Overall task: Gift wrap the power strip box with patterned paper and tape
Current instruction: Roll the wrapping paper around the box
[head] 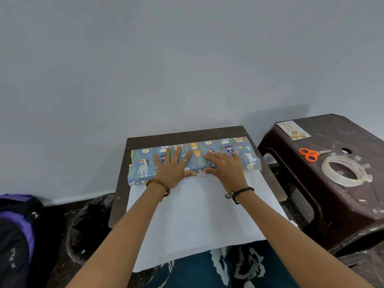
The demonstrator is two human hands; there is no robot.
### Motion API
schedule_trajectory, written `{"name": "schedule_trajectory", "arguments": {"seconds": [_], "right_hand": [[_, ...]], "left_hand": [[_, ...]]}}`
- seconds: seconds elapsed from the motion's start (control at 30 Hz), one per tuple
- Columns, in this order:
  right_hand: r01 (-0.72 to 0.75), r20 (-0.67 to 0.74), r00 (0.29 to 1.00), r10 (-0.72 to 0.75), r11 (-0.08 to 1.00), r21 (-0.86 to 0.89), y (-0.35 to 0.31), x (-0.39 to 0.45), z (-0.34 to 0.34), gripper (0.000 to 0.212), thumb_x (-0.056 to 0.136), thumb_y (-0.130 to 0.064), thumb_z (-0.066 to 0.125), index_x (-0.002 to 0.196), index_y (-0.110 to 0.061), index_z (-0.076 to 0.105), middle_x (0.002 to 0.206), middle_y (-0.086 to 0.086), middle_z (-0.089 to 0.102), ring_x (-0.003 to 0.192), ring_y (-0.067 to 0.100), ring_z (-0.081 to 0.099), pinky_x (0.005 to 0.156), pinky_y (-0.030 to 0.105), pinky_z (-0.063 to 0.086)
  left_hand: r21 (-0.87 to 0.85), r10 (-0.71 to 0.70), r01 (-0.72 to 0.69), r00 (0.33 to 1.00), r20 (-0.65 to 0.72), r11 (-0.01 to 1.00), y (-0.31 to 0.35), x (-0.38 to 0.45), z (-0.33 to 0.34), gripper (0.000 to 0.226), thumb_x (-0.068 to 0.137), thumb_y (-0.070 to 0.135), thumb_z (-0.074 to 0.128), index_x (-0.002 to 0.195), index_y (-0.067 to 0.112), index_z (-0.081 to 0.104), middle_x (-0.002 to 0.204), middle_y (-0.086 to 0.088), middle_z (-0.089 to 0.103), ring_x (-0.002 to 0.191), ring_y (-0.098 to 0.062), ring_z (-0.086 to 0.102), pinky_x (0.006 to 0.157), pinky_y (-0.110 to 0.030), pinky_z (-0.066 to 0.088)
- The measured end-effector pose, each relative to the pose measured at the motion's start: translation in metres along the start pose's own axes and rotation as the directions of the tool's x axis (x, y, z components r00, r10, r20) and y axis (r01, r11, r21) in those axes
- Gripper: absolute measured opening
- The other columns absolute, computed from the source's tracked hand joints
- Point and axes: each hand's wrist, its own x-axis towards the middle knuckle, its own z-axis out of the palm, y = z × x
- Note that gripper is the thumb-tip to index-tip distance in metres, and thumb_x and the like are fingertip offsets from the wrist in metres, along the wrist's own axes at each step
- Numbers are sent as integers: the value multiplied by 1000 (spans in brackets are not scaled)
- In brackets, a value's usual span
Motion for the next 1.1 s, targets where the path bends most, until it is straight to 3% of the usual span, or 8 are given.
{"name": "schedule_trajectory", "arguments": {"seconds": [0.1,0.23,0.4,0.5,0.6,0.83,1.0,1.1], "right_hand": [[23,-73,997,-21,1000,22,-1,-2,5,50,88,-47,50,133,-26,49,139,-4,48,126,15,46,113,47,14],[71,-316,945,-82,996,-47,-4,-10,16,44,78,-37,70,117,-18,64,119,3,64,107,18,63,102,56,33],[79,-371,923,-104,994,-80,-5,-11,21,44,77,-37,71,117,-20,64,118,1,64,106,18,63,101,57,31],[30,-267,963,-21,999,29,-4,-10,14,43,80,-42,66,120,-26,61,125,-4,60,112,15,58,105,64,15],[-106,-55,992,116,981,160,-1,-4,1,46,80,-55,59,123,-40,55,132,-17,51,125,10,40,107,61,-5],[-228,115,973,202,929,292,1,8,-17,49,67,-60,68,114,-46,60,125,-22,52,125,12,30,107,57,-1],[-226,127,973,195,920,321,5,8,-20,47,69,-56,69,113,-43,61,126,-22,53,122,12,32,106,54,14],[-235,100,972,214,920,313,4,7,-20,46,67,-58,70,111,-45,62,123,-24,55,121,9,32,105,51,12]], "left_hand": [[0,12,-12,1000,28,1000,-1,1,-2,73,88,63,26,144,36,-12,156,-3,-11,143,-33,-7,108,-65,6],[7,6,-6,1000,24,1000,-1,1,-1,74,87,64,26,144,37,-12,156,-3,-12,142,-34,-8,107,-66,6],[-47,-21,23,998,55,999,-1,2,-2,72,85,68,24,142,43,-11,156,1,-13,143,-31,-11,102,-72,2],[-293,-84,101,994,69,951,-5,3,-10,73,78,73,16,144,42,10,157,5,-5,144,-25,-8,106,-68,-5],[-502,-336,325,939,71,801,-11,-2,-12,74,75,77,38,141,45,25,157,4,-2,144,-23,-5,104,-68,-6],[-544,-428,380,903,42,748,-14,-9,-7,82,68,78,50,140,47,25,156,0,-1,143,-26,-4,103,-67,17],[-509,-447,385,895,2,770,-14,-9,1,80,69,78,46,140,48,24,156,1,1,143,-26,0,102,-64,21],[-503,-451,385,892,-12,774,-15,-8,3,80,69,79,45,140,49,24,156,1,1,143,-26,0,103,-63,21]]}}
